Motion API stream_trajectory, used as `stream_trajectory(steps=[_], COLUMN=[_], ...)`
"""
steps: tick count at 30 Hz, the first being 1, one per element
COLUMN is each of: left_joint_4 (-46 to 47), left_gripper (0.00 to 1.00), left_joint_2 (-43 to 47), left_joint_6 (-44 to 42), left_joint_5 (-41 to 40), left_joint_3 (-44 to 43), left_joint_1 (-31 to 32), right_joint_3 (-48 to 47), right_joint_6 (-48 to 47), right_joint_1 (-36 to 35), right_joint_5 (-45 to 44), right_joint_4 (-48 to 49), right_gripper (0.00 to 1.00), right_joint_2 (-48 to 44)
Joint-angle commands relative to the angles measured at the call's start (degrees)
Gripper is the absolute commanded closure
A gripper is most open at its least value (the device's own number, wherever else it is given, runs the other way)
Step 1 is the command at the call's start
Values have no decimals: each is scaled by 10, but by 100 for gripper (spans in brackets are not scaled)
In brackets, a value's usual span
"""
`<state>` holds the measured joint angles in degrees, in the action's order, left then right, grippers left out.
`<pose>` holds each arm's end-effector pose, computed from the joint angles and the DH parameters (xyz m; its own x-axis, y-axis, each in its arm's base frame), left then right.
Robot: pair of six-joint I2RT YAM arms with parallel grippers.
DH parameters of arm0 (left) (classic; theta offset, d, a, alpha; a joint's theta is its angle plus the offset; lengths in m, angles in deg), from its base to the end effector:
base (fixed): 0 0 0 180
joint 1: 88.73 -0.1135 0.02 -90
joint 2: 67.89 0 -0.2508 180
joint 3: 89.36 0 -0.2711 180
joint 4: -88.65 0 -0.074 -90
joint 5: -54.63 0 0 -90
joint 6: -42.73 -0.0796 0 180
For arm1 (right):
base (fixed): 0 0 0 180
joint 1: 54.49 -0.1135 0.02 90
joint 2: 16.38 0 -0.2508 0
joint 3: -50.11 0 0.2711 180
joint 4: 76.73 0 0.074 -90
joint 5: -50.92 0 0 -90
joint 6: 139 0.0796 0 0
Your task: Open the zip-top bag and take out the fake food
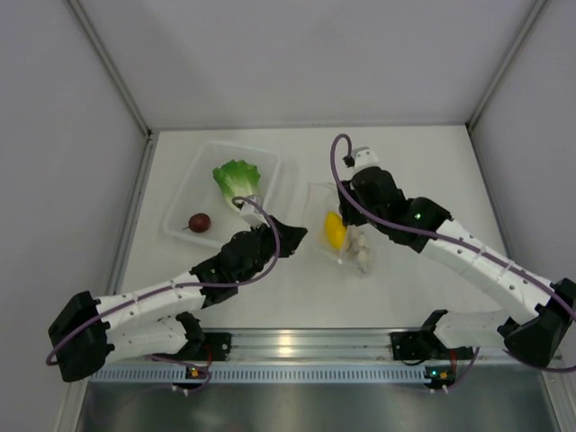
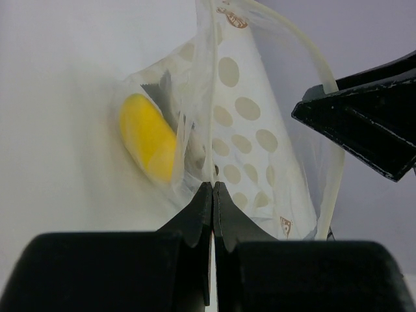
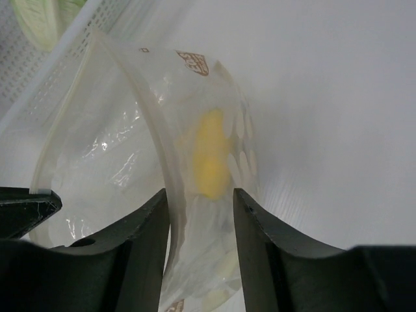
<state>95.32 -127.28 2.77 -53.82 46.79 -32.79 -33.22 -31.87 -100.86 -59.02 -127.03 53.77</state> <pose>0.1896 -0.2354 0.2337 -0.5236 -0.5237 -0.6720 0.3261 0.6055 -0.7260 0.2387 0.2111 0.3214 -0.5431 -0.1684 -0.8226 -0.3483 0.9366 0.0382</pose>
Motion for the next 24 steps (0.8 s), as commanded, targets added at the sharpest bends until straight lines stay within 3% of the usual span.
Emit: stream_trajectory(steps=[1, 4, 9, 18, 24], left_joint_4=[9, 10, 9, -45, -74], left_gripper=[100, 100, 100, 100, 100], left_joint_2=[-5, -5, 2, 38, 61], left_joint_6=[1, -1, -3, -13, -6], left_joint_5=[8, 11, 4, -80, -104], left_joint_3=[-27, -30, -29, -6, 14], left_joint_1=[2, 2, 2, 2, 0], right_joint_3=[13, 19, 9, -22, -41], right_joint_6=[10, 10, 11, 8, 11], right_joint_1=[-6, -7, -7, -7, -7], right_joint_5=[-32, -43, -84, -200, -226], right_joint_4=[-31, -40, -72, -193, -239], right_gripper=[58, 64, 94, 100, 100], right_joint_2=[-24, -28, -25, -42, -52])
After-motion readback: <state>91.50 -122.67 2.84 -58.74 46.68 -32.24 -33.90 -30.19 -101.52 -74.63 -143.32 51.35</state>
